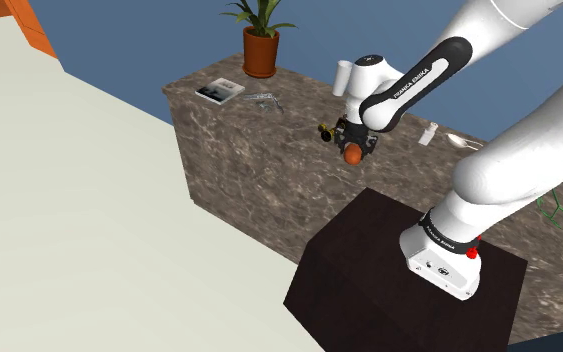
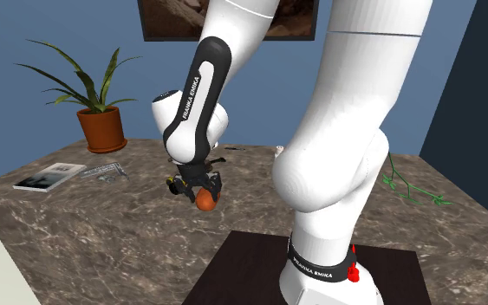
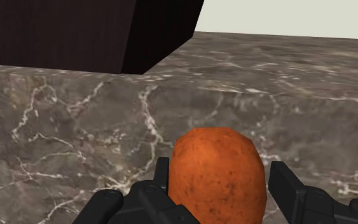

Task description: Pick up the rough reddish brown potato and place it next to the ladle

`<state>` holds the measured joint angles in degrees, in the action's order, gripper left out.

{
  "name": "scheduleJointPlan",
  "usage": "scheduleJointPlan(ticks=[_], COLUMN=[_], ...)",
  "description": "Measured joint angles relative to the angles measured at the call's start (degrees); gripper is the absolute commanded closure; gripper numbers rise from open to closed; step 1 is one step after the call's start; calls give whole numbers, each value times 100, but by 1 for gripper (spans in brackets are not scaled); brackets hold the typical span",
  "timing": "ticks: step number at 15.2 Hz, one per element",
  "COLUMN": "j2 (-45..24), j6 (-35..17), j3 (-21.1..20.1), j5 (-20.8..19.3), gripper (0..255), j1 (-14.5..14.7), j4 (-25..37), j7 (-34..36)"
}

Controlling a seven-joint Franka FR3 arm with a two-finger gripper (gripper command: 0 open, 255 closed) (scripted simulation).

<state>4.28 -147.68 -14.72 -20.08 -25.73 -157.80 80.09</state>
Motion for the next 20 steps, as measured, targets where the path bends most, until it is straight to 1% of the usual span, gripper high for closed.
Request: scheduleJointPlan(ticks=[4, 7, 13, 20], j2=[0, 199, 783, 1316], j6=[-1, 165, 738, 1381], j3=[-2, 5, 51, 134], j5=[1, 186, 649, 952], gripper=[255, 255, 255, 255], j1=[1, 43, 194, 313], j4=[1, -9, 38, 187], j7=[-1, -160, -559, -878])
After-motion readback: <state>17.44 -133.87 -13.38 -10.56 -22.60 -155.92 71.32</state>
